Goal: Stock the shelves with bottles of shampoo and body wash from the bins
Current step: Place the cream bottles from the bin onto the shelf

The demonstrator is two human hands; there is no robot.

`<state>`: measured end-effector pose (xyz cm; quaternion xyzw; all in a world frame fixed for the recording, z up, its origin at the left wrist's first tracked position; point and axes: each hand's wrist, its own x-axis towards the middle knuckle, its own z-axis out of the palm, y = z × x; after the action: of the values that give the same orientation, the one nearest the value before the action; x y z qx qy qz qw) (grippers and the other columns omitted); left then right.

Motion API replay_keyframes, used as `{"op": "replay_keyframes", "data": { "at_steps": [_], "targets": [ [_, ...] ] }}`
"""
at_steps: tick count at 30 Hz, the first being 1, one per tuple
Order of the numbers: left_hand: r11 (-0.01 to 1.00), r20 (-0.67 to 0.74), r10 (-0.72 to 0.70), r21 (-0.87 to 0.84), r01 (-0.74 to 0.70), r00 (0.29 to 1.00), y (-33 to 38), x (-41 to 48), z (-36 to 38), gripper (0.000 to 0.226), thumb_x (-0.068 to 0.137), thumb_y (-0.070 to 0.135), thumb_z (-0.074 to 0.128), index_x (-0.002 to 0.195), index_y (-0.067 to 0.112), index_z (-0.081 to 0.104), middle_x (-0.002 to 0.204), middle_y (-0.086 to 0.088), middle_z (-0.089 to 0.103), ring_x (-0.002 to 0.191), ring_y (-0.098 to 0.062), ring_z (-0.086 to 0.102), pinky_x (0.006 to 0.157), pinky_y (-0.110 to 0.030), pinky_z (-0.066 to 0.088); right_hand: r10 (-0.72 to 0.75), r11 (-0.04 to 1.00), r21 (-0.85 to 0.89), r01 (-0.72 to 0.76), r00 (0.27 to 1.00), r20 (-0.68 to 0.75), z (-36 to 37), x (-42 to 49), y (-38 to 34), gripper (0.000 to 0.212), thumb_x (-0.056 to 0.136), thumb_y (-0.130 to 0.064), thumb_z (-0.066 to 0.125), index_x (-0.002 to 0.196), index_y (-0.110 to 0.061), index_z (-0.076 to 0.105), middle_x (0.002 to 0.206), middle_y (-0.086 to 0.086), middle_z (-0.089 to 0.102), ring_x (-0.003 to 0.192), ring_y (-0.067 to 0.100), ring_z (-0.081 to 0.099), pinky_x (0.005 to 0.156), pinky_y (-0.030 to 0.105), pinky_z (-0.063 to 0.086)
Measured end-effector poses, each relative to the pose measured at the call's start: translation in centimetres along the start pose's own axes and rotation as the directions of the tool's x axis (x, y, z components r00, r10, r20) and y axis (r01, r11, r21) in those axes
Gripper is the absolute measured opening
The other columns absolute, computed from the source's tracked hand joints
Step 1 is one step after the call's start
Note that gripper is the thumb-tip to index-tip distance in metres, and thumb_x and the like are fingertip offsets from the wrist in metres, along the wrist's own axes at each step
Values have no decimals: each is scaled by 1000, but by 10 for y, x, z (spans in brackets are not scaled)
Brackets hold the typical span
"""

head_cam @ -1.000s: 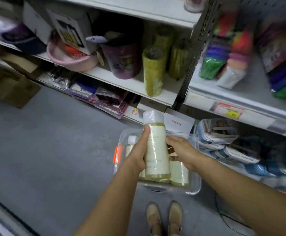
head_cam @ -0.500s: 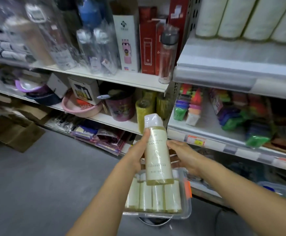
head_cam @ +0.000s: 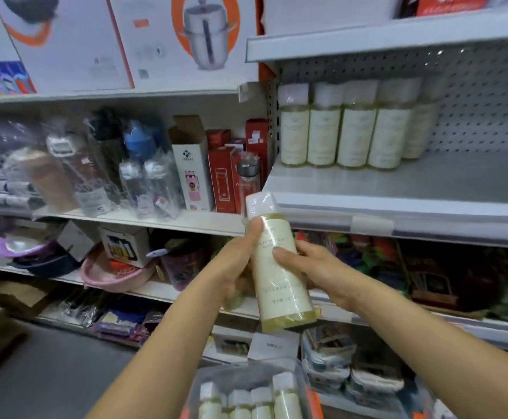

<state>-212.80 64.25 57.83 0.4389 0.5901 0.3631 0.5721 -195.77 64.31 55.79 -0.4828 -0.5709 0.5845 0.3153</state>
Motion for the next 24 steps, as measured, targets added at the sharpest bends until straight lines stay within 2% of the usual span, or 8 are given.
{"op": "replay_keyframes", "data": {
  "at_steps": [2, 4, 6, 8, 10, 15, 20, 24],
  "targets": [
    [999, 26, 40, 14, -40, 999, 19, 4, 16, 62, 91, 72, 43, 115, 19, 66, 101, -8, 76, 94, -26, 73, 81, -43, 59, -35, 999, 13, 36, 999, -28, -15, -6, -14, 58, 76, -47, 79, 126, -26, 58, 109, 0, 74, 98, 18, 72, 93, 44, 56],
    [998, 50, 62, 16, -63, 997, 37, 10, 36, 66, 89, 73, 46, 121, 18, 63, 106, -10, 75, 95, -29, 73, 84, -47, 60, -60, 998, 29, 62, 995, -76, -32, -11, -25, 56, 74, -46, 80, 121, -26, 59, 104, 1, 76, 93, 18, 74, 89, 43, 58],
    [994, 49, 102, 32, -104, 994, 54, 15, 58, 60, 90, 71, 46, 118, 21, 62, 106, -10, 74, 95, -28, 73, 81, -44, 60, -74, 995, 52, 82, 987, -144, -51, -17, -35, 52, 76, -44, 79, 119, -24, 59, 98, 1, 77, 87, 18, 75, 80, 39, 60],
    [987, 58, 147, 58, -150, 988, 72, 19, 82, 52, 91, 70, 44, 113, 26, 62, 105, -8, 73, 96, -27, 71, 84, -44, 59, -83, 992, 81, 101, 974, -210, -75, -20, -43, 52, 77, -42, 79, 120, -19, 58, 96, 3, 77, 82, 19, 75, 68, 34, 60],
    [982, 68, 164, 83, -169, 984, 89, 26, 108, 61, 91, 72, 42, 116, 20, 63, 103, -7, 72, 96, -25, 69, 90, -44, 56, -89, 988, 99, 118, 962, -257, -103, -22, -50, 53, 77, -40, 79, 120, -15, 59, 95, 6, 77, 81, 22, 75, 64, 33, 59],
    [969, 152, 227, 67, -239, 962, 126, 52, 168, 71, 90, 75, 40, 123, 16, 61, 105, -8, 72, 91, -22, 71, 69, -34, 59, -128, 973, 137, 185, 929, -347, -170, -27, -64, 46, 81, -31, 77, 118, -11, 60, 94, 11, 76, 80, 27, 75, 62, 36, 60],
    [967, 139, 249, 24, -255, 958, 157, 82, 217, 84, 84, 77, 49, 135, 10, 49, 113, -8, 68, 88, -20, 70, 49, -24, 56, -194, 972, 42, 231, 890, -413, -230, -21, -72, 47, 77, -34, 81, 115, -15, 60, 96, 6, 76, 82, 23, 75, 67, 37, 60],
    [946, 146, 322, -1, -325, 936, 171, 102, 248, 69, 89, 67, 55, 129, 11, 49, 108, -3, 67, 91, -16, 68, 67, -27, 58, -243, 960, 5, 281, 840, -485, -267, -8, -69, 39, 75, -25, 83, 107, -21, 60, 95, 0, 75, 78, 13, 74, 63, 28, 58]
  ]
}}
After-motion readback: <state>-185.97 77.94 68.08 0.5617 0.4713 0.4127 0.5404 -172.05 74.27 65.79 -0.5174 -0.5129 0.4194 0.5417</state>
